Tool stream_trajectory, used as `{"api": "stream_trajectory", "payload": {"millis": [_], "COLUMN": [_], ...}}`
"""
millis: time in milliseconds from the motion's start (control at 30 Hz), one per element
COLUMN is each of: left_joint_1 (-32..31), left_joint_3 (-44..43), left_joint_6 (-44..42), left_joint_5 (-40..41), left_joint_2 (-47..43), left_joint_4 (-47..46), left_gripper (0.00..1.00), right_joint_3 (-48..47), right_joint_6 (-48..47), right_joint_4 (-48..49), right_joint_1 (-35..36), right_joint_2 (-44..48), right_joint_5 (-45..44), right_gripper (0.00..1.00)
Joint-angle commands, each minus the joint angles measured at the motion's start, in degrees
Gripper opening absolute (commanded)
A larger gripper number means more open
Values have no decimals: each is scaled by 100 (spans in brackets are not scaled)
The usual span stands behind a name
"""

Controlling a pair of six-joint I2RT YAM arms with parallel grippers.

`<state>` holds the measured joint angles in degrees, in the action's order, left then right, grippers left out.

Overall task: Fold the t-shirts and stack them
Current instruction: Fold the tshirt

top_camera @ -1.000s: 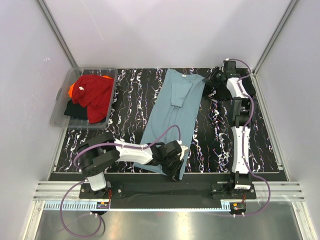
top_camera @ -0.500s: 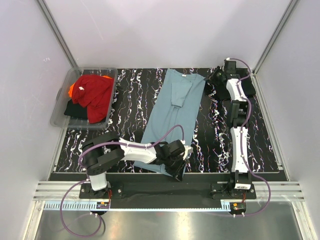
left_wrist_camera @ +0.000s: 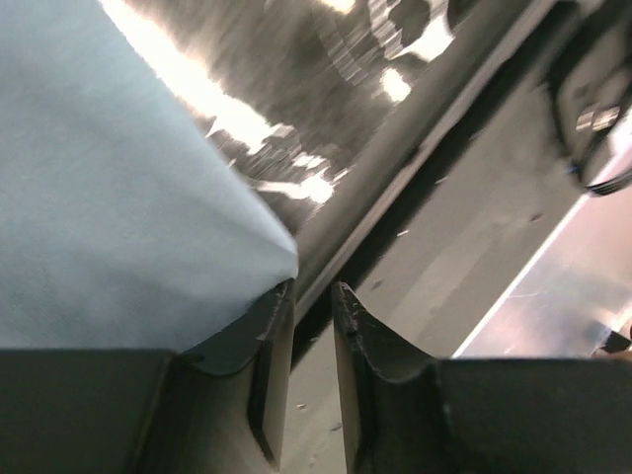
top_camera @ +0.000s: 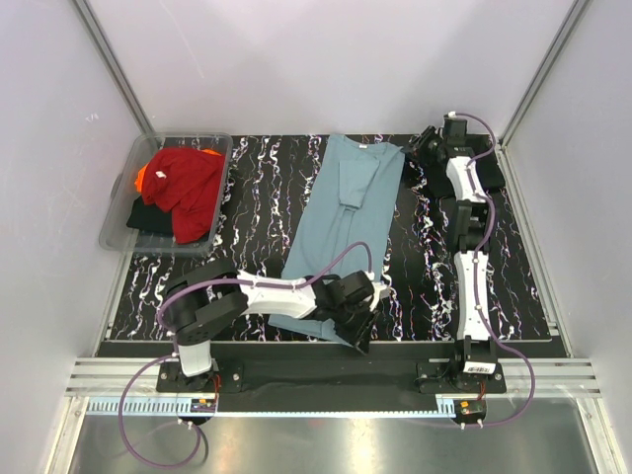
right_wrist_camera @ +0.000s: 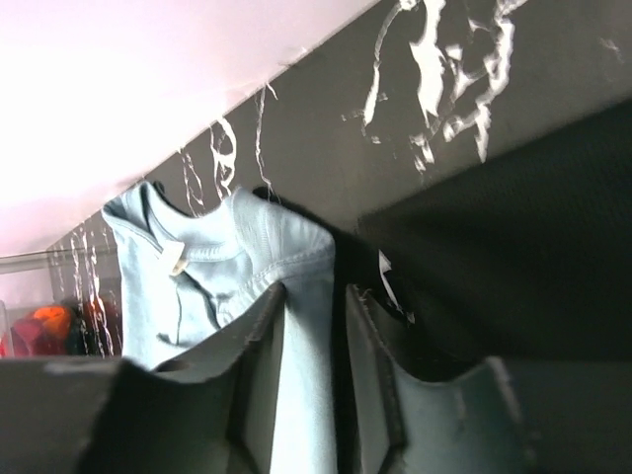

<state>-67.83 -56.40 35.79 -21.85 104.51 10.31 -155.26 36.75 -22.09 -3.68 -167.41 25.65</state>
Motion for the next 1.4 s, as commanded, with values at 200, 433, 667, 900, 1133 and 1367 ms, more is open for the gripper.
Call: {"api": "stream_trajectory", "payload": {"millis": [200, 433, 667, 900, 1133, 1367], "left_joint_1": [437, 1227, 2949, 3206, 3197, 3206], "left_joint_3": [-759, -144, 533, 850, 1560, 1878], "left_joint_6": [-538, -986, -1478, -1330, -759, -538], "left_joint_5": [31, 348, 1417, 1755, 1412, 1508], "left_joint_2": [-1282, -2329, -3181, -2980, -2944, -2761], "left_joint_4": [1165, 1790, 2607, 2644, 2082, 1738], "left_gripper": [38, 42, 46, 52, 55, 55], "right_joint_3": [3324, 6830, 9924, 11684, 12089, 12511], "right_joint_6": [-98, 174, 779, 1975, 3082, 3637], "right_joint_4": [-112, -392, -859, -894, -868, -666], "right_joint_1": [-98, 244, 1597, 3206, 4524, 5088], "right_joint_2": [2753, 5523, 8175, 9718, 9974, 10097], "right_joint_5": [-649, -1087, -1115, -1457, -1844, -2090], "right_gripper": [46, 46, 42, 43, 43, 45]}}
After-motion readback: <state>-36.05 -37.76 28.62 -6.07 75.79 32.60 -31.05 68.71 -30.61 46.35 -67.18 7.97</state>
